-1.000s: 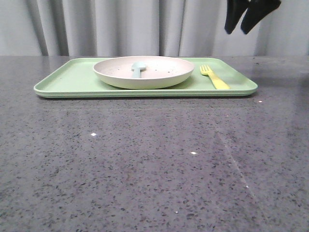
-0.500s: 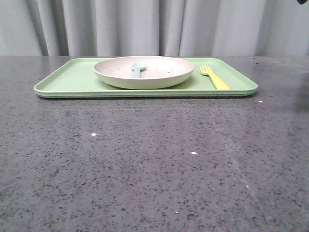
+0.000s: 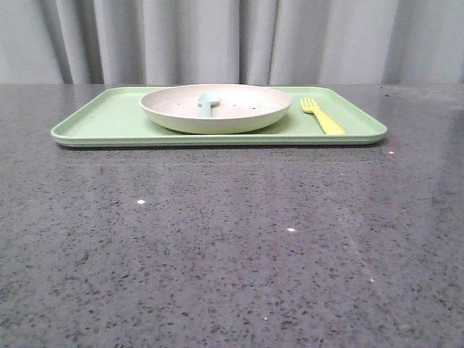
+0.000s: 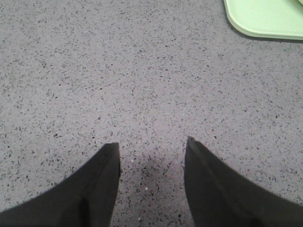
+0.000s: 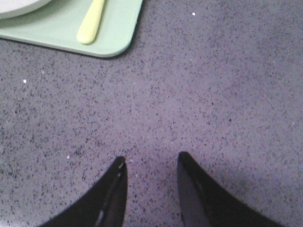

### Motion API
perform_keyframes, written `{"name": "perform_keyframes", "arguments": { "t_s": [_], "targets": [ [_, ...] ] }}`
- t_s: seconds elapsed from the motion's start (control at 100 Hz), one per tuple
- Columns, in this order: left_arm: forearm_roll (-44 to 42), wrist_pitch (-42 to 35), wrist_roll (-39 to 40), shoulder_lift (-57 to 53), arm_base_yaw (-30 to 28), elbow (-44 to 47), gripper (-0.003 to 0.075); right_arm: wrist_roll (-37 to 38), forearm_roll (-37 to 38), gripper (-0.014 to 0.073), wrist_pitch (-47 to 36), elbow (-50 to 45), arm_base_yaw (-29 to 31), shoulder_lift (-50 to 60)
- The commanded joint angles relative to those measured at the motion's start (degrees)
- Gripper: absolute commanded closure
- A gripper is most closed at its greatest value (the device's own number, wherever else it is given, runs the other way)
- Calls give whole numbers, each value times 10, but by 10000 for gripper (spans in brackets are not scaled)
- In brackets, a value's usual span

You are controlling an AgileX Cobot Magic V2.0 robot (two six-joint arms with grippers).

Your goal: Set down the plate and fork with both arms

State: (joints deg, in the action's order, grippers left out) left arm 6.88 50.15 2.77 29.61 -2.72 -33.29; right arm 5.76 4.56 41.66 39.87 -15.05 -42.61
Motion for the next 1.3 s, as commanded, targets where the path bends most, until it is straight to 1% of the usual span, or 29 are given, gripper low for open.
{"name": "perform_keyframes", "arguments": {
  "t_s": [0.0, 0.15, 0.28, 0.54, 0.61, 0.66, 0.7, 0.75, 0.78, 0.8, 0.83, 0.86, 0.87, 0.92, 1.29],
  "targets": [
    [8, -36, 6, 2, 0, -16, 408, 3, 13, 314, -41, -17, 0, 49],
    [8, -36, 6, 2, 0, -16, 408, 3, 13, 314, -45, -57, 0, 121],
    [8, -36, 6, 2, 0, -16, 408, 3, 13, 315, -45, -68, 0, 163],
    [8, -36, 6, 2, 0, -16, 408, 3, 13, 317, -44, -68, 0, 174],
    [8, -36, 6, 2, 0, -16, 408, 3, 13, 334, -44, -68, 0, 174],
    [8, -36, 6, 2, 0, -16, 412, 3, 13, 379, -45, -68, 0, 174],
    [8, -36, 6, 2, 0, -16, 429, 3, 13, 428, -45, -68, 0, 174],
    [8, -36, 6, 2, 0, -16, 474, 3, 13, 495, -45, -68, 0, 174],
    [8, -36, 6, 2, 0, -16, 518, 3, 13, 537, -45, -68, 0, 174],
    [8, -36, 6, 2, 0, -16, 549, 3, 13, 580, -45, -68, 0, 174],
    [8, -36, 6, 2, 0, -16, 591, 3, 13, 610, -45, -68, 0, 174],
    [8, -36, 6, 2, 0, -16, 637, 3, 13, 661, -45, -68, 0, 174],
    [8, -36, 6, 2, 0, -16, 649, 3, 13, 669, -45, -68, 0, 174],
    [8, -36, 6, 2, 0, -16, 740, 3, 13, 657, -45, -68, 0, 174],
    [8, -36, 6, 2, 0, -16, 741, 3, 13, 662, -44, -68, 0, 174]
  ]
}}
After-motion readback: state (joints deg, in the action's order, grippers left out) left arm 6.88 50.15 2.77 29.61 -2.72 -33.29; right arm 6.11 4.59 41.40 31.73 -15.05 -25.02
